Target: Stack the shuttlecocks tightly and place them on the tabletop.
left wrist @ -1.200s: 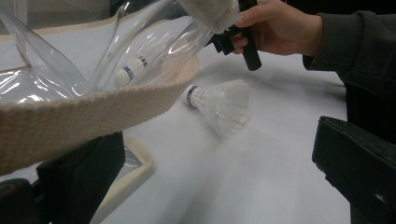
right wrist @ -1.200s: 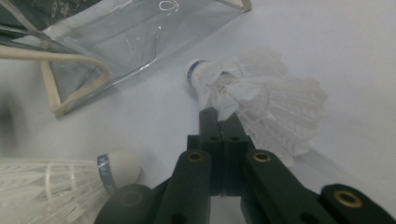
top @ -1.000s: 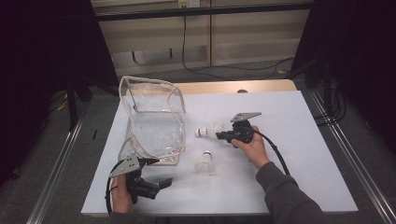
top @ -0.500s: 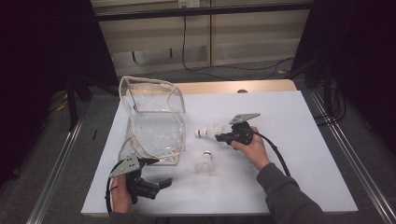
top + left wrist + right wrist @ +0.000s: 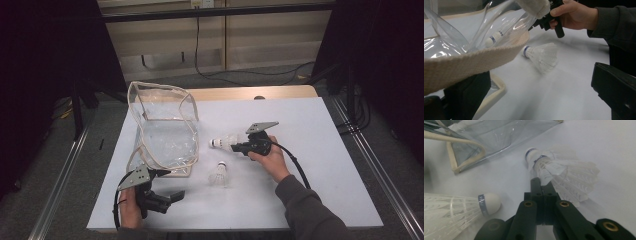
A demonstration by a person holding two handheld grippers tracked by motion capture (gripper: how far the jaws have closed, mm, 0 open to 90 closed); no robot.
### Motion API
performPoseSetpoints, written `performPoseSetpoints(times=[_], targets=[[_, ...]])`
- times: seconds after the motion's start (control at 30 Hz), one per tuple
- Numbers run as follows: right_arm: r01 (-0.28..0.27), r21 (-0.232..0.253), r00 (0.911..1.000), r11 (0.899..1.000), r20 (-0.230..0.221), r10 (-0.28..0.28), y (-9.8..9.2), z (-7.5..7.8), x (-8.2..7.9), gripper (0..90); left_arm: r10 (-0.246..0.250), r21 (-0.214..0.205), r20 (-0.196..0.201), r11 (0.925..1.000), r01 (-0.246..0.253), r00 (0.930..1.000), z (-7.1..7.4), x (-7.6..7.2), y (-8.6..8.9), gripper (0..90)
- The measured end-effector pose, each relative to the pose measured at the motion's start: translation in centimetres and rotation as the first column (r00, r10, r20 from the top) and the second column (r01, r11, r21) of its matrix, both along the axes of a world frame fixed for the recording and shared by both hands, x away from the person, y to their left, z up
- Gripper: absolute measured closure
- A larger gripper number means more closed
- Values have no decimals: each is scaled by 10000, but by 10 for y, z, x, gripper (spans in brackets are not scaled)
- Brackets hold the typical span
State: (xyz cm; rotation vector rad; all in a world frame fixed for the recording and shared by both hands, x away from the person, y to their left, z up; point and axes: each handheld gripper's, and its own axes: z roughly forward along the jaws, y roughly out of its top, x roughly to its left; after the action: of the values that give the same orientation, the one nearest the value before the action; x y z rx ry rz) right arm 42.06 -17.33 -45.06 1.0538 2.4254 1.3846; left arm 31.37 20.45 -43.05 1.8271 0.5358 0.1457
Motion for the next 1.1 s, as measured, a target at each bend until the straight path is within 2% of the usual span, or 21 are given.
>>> performPoseSetpoints(times=[0.13, 0.37, 0.77, 0.83, 0.9, 1.1], targets=[[24, 26, 10000, 10000, -17, -24, 0, -1, 1, 881, 19, -30, -41, 10000, -19, 10000, 0, 0, -1, 27], [277, -119, 9996, 9995, 77, -276, -1, -1, 1, 752, 10, -61, -90, 10000, -11, 10000, -1, 0, -2, 27], [625, -13, 9980, 9980, 88, -624, -7, 4, -3, 516, 6, -46, -76, 10000, -7, 10000, -1, 0, -1, 27], [578, -23, 9983, 9983, 121, -578, -8, 5, -5, 516, 14, -42, -61, 10000, -14, 10000, 0, 0, -1, 27], [578, -58, 9982, 9983, 164, -577, -9, 7, -7, 472, 24, -44, -41, 10000, -24, 10000, 0, 0, -1, 27], [681, 191, 9975, 9975, 167, -684, -14, 14, -13, 373, 15, -42, -28, 10000, -15, 10000, 0, -1, -1, 27]])
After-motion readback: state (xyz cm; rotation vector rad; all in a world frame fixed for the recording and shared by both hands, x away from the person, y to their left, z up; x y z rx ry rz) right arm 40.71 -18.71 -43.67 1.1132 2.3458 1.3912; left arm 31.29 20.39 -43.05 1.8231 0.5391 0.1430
